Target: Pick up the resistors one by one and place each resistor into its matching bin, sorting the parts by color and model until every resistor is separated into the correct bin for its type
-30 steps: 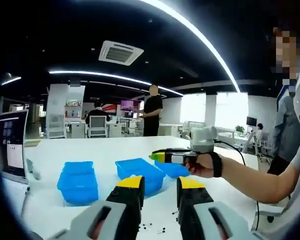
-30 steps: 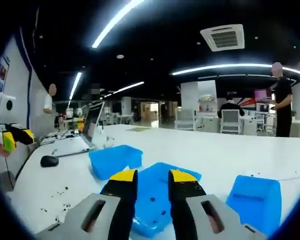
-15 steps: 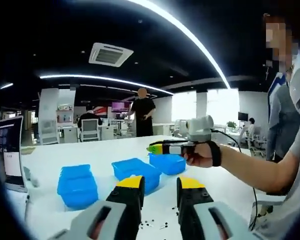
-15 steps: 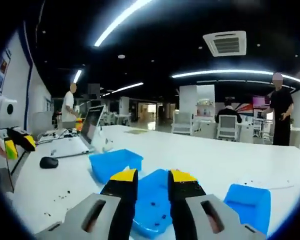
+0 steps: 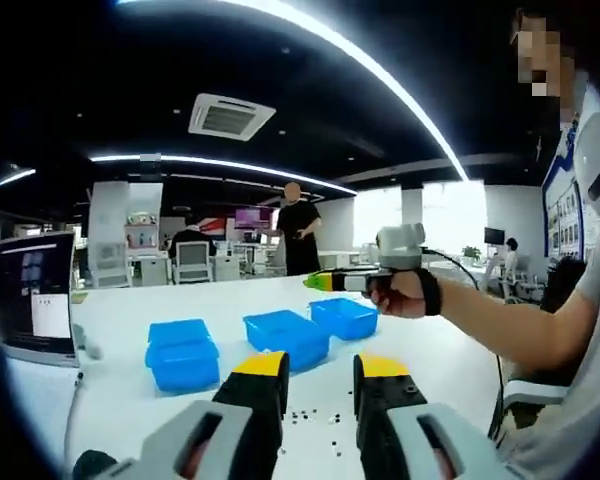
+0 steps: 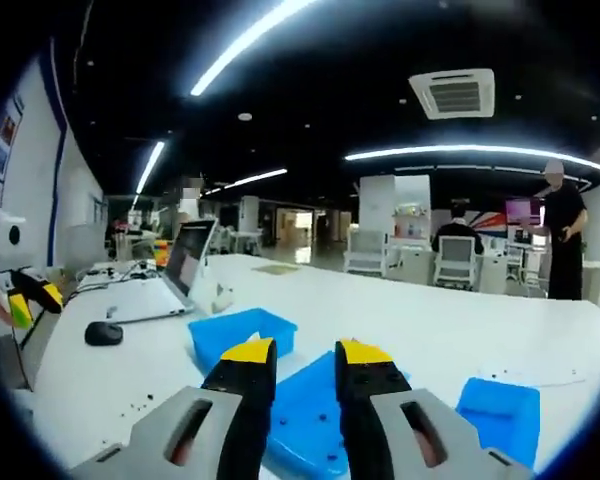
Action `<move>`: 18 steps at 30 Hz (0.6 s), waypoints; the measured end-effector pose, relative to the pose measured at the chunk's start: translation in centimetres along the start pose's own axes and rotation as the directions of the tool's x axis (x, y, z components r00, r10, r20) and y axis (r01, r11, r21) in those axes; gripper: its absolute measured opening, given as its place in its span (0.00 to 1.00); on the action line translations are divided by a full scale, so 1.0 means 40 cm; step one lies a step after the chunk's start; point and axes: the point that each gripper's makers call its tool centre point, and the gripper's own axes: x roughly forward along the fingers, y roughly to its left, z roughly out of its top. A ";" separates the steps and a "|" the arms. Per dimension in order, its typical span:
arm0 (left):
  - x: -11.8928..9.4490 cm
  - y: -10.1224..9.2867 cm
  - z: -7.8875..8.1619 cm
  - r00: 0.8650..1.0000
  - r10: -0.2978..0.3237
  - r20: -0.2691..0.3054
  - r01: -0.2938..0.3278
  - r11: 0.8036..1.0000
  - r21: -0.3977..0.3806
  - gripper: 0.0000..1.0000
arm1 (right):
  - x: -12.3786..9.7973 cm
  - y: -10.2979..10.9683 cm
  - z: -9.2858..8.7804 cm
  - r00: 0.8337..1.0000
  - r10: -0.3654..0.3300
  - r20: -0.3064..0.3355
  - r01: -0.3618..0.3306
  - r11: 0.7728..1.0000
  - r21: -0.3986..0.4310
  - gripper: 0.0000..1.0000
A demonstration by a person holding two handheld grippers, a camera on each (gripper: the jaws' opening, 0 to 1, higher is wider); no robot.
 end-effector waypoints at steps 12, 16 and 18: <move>-0.030 -0.001 0.001 1.000 -0.011 -0.022 0.011 1.000 0.001 0.28 | -0.060 0.054 0.019 0.999 -0.031 0.042 0.031 0.999 0.010 0.26; -0.036 0.002 0.008 0.999 -0.031 -0.043 0.032 0.999 0.020 0.28 | -0.069 0.071 0.017 0.997 -0.051 0.064 0.049 0.998 0.033 0.26; -0.043 -0.003 0.016 0.998 -0.041 -0.038 0.042 0.999 0.032 0.28 | -0.073 0.079 0.015 0.996 -0.058 0.069 0.055 0.998 0.041 0.25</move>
